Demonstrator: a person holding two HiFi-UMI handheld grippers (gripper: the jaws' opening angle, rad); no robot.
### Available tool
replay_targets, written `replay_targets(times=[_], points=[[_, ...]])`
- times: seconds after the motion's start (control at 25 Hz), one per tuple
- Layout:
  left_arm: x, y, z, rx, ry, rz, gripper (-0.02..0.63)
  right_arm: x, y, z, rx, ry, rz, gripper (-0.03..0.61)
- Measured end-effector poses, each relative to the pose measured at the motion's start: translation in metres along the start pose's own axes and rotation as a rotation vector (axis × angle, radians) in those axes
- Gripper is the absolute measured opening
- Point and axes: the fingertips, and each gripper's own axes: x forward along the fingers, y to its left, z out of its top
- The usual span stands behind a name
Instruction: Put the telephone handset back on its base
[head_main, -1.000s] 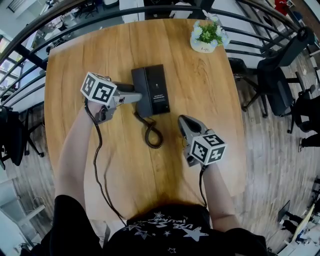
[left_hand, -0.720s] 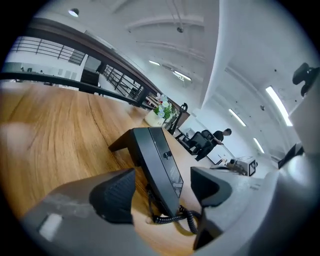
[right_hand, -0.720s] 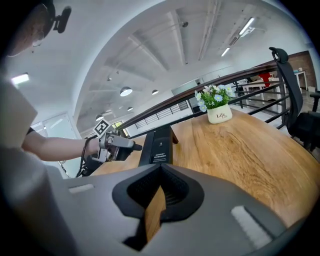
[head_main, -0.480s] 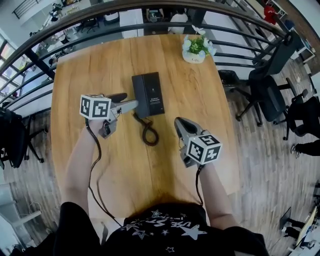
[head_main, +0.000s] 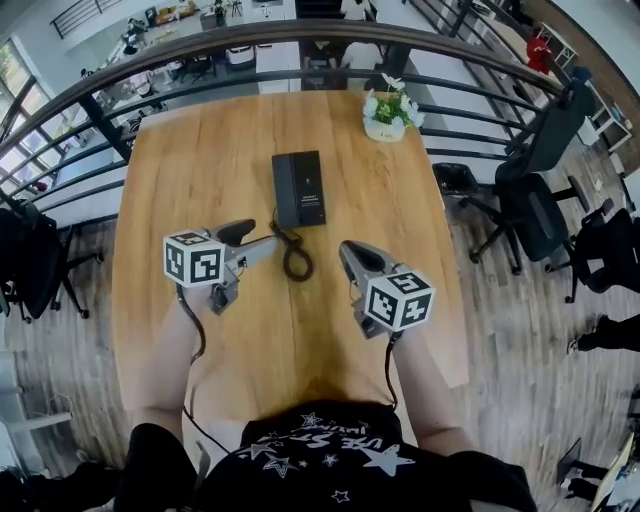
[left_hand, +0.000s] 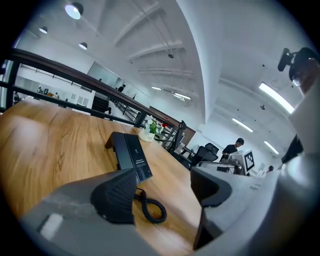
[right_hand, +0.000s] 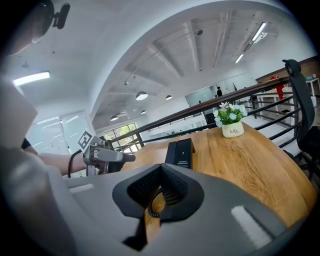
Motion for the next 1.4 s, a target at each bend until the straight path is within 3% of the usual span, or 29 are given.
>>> replay_targets(times=[0.24, 0.52, 0.64, 0.92, 1.4], points=[[-0.018, -0.025, -0.025, -0.084, -0.089, 0.052, 0.347, -0.018, 0.011, -0.001, -0.041, 0.021, 0.053, 0.0], [-0.021, -0.066, -0.039, -0.057, -0.103, 0.13, 0.342, -0.04, 0.007, 0.005, -0.078, 0.071, 0.116, 0.0], [-0.025, -0.087, -0.043, -0.088, -0.132, 0.166, 0.323, -0.055, 0.009, 0.013, -0.083, 0.087, 0.155, 0.0], [-0.018, -0.11, -0.073, -0.185, -0.241, 0.29, 0.221, -0.078, -0.005, -0.002, -0.11, 0.138, 0.25, 0.0], [-0.014, -0.188, -0.123, -0.292, -0.384, 0.498, 0.216, -0.12, -0.019, -0.025, -0.154, 0.249, 0.465, 0.0]])
